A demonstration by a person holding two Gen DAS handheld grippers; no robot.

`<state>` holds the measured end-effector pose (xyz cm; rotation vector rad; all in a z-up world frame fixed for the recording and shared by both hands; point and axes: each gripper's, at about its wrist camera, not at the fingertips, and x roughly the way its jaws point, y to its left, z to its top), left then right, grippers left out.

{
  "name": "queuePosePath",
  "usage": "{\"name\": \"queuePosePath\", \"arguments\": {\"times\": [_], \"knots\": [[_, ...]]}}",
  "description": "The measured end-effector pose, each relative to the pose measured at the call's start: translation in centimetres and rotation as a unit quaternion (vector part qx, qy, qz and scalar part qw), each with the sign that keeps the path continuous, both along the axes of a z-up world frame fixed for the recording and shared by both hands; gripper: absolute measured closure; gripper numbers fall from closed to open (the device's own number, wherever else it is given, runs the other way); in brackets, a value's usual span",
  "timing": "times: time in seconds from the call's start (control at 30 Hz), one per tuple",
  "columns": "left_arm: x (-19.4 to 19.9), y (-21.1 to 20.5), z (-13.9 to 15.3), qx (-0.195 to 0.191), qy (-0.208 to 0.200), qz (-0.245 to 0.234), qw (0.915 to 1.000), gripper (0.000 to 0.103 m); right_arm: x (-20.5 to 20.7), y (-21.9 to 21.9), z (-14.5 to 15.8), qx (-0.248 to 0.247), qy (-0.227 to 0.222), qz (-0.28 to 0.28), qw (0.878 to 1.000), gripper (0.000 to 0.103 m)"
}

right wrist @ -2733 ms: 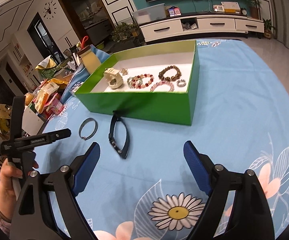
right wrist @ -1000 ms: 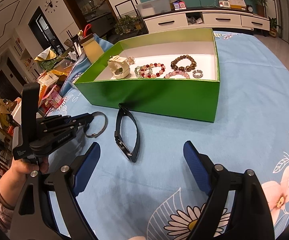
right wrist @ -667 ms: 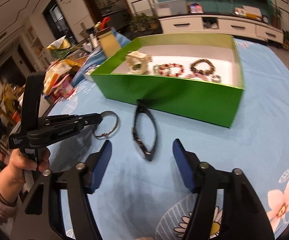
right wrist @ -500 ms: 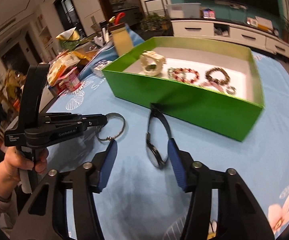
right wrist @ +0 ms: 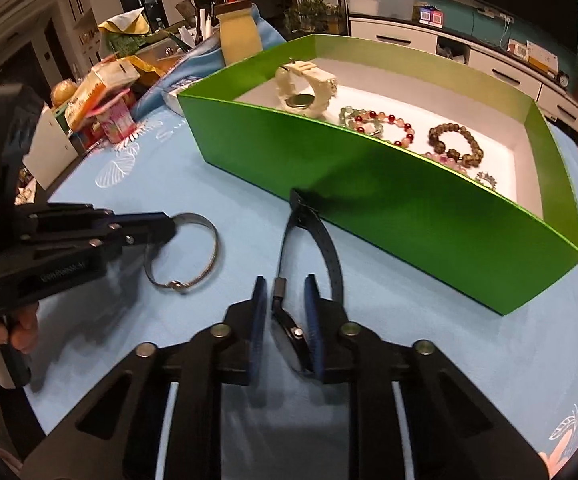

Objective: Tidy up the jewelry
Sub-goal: 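Grasp the silver bangle with the left tool while the right tool grasps the black watch strap, then lift and carry the bangle and black watch toward the green box with both tools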

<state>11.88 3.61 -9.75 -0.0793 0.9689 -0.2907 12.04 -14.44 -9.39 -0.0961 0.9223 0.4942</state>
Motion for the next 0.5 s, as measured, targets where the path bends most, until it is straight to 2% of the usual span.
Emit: {"name": "queuePosePath", "arguments": {"times": [0.13, 0.5], "knots": [[0.0, -0.1, 0.1, -0.001, 0.0, -0.001, 1.0, 0.099, -0.4, -0.1, -0.1, 0.0, -0.007, -0.004, 1.0, 0.093], [-1.0, 0.2, 1.6, -0.021, -0.015, 0.004, 0.9997, 0.099, -2.6, -1.7, 1.9, 0.044, -0.03, -0.03, 0.998, 0.095]]}}
